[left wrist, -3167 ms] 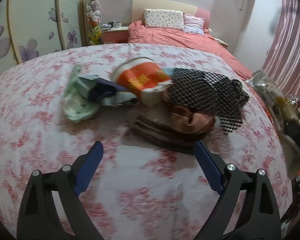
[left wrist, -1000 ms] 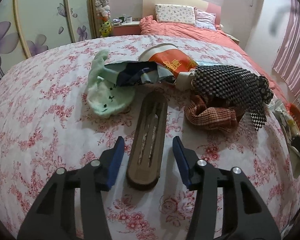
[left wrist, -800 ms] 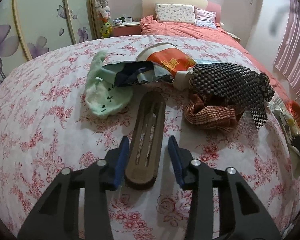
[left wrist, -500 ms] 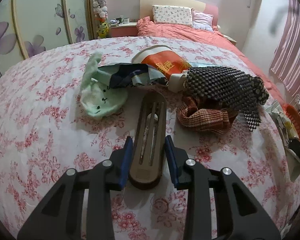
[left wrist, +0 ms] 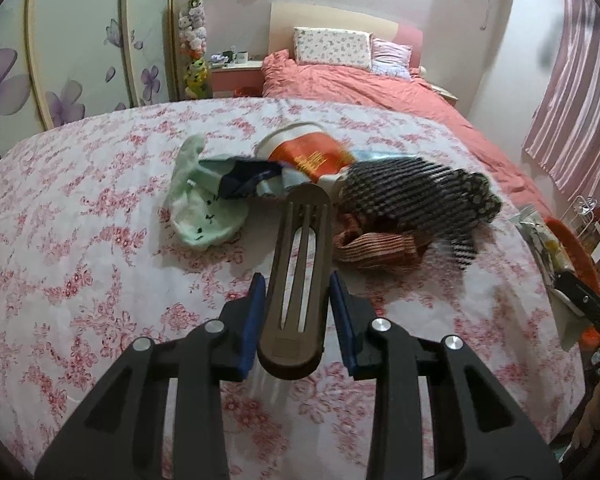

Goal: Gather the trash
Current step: 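Carry the snack wrapper and brown strip toward the orange basket with both tools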

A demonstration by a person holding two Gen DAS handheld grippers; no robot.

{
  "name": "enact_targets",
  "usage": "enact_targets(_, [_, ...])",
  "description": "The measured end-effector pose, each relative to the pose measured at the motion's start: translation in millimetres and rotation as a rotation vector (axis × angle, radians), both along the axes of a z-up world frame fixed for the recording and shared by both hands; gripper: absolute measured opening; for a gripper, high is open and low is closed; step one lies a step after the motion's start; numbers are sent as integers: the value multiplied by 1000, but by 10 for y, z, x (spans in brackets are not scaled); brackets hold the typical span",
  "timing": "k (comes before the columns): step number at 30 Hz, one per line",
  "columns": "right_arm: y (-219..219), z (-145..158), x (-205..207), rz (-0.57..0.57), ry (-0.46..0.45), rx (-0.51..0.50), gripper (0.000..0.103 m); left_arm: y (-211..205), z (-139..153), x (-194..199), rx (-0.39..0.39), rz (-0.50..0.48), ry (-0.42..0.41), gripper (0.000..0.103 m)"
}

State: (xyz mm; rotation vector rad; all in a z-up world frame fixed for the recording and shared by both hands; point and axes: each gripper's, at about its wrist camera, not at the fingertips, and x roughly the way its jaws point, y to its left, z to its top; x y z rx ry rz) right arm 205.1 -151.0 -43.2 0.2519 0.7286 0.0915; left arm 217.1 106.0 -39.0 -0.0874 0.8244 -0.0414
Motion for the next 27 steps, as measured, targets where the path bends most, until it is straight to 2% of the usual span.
enact_targets(7, [-148, 192, -121, -33, -64, 25, 27, -194, 253, -116, -19, -50, -53, 33])
enact_targets(14, [-237, 362, -251, -73, -143, -11, 26, -464, 407, -171, -37, -111, -84, 33])
enact_targets(23, [-327, 406, -266, -76, -164, 13, 25, -824, 515, -147, -61, -179, -98, 33])
enact_targets(27, [-507, 492, -259, -88, -171, 65, 25, -978, 587, -113, -74, -210, -106, 33])
